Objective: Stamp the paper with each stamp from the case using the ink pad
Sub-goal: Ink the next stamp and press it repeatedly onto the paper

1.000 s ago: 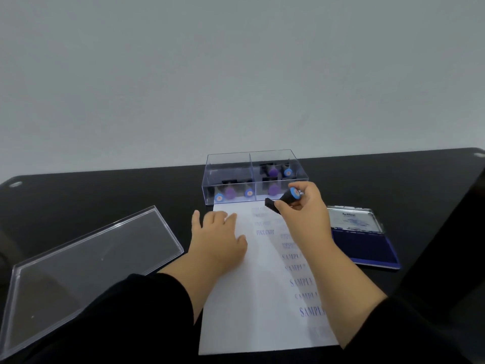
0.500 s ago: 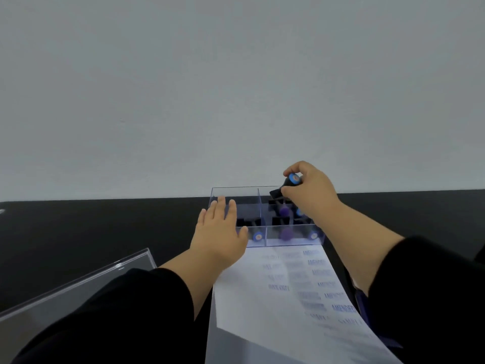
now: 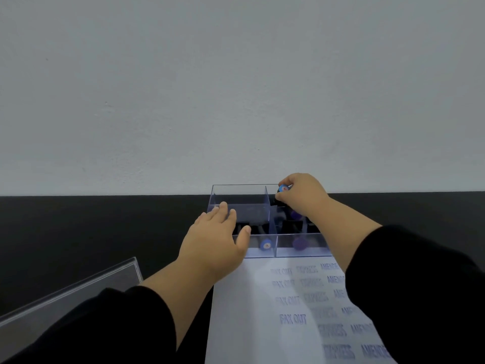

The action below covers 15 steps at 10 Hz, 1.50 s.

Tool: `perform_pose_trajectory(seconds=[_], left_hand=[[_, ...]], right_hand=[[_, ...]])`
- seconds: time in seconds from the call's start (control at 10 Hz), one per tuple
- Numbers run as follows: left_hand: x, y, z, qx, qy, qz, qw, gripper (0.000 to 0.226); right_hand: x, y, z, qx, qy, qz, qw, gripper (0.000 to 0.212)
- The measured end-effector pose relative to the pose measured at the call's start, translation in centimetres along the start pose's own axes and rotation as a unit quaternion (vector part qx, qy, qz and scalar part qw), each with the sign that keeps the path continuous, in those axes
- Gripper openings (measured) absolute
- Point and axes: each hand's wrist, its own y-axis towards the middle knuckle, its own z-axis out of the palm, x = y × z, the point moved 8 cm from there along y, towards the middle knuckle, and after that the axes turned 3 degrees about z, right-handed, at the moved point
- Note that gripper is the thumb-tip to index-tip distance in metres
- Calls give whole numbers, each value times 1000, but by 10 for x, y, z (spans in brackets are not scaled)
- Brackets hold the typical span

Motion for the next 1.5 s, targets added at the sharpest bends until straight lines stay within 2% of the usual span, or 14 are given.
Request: perform_pose_trajectory(seconds=[0.3, 0.5, 0.7, 1.0, 1.2, 1.4, 1.5], left_hand=[[-1, 3, 4, 37, 15, 6, 999, 60], [0, 3, 5, 50, 12, 6, 999, 60], [0, 2, 6, 50, 3, 6, 999, 60], [-1, 3, 5, 58, -9, 5, 998, 61], [-1, 3, 5, 58, -15, 3, 998, 61], [0, 2, 6, 73, -22, 2, 997, 61], [-1, 2, 5, 79, -23, 2, 997, 61]], right_hand=[[4, 6, 7, 55, -56, 17, 997, 38], [7, 8, 10, 79, -52, 5, 996, 32], [3, 12, 11, 134, -25, 12, 991, 20], [-1, 9, 17, 201, -52, 51, 977, 25], [-4, 9, 27, 258, -120, 93, 954, 37], [-4, 7, 30, 269, -137, 99, 948, 44], [-3, 10, 25, 234, -123, 84, 961, 38]])
